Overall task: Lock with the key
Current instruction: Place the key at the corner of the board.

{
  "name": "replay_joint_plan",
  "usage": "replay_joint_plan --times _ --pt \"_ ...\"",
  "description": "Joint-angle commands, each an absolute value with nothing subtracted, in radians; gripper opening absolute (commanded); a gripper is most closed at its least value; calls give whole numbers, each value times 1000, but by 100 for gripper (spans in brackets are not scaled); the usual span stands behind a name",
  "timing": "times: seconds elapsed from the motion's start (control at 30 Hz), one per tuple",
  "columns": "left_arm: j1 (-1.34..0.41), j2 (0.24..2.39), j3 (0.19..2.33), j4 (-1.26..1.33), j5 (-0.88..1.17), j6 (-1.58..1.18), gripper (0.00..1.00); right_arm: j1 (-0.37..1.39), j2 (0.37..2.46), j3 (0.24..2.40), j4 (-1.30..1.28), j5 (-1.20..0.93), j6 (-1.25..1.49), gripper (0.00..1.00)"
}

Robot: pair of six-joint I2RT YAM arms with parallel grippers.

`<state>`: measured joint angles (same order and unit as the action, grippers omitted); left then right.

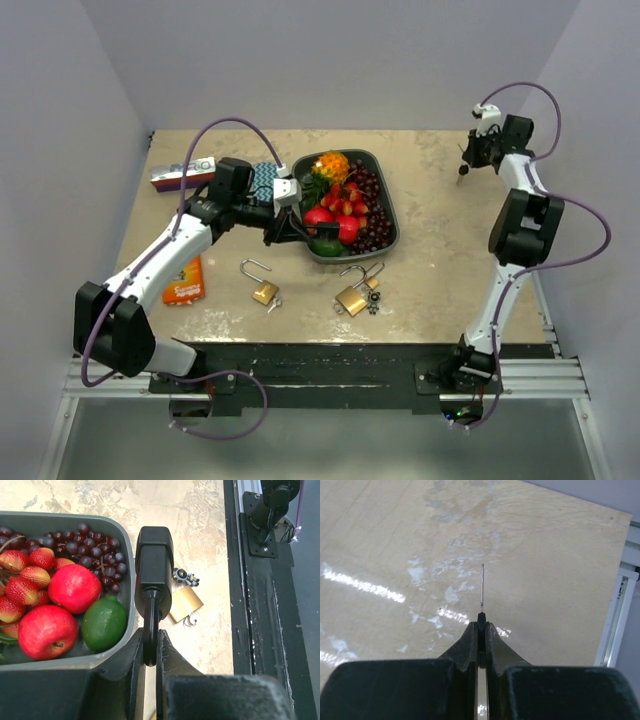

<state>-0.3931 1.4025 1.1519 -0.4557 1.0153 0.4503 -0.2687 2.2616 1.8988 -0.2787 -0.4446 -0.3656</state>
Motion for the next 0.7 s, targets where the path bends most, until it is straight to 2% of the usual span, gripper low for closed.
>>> replay_joint_plan --times 0.0,0.17,0.53,0.63,0.67 --pt "-385 1365 1155 -359 1072 433 0 -268 2283 1948 -123 -335 -327 0" --pt "-379 1384 1158 -359 1081 433 0 -268 2342 1959 -110 -296 -348 0" --pt "-377 1422 1181 -376 1081 433 0 -265 2428 2031 -41 -287 -298 8" --pt "-377 1422 1181 -382 1075 433 0 -264 2445 2071 -51 -302 -296 34" --pt "-377 1424 1181 -385 1074 433 0 -262 2445 2085 -55 -304 -298 49"
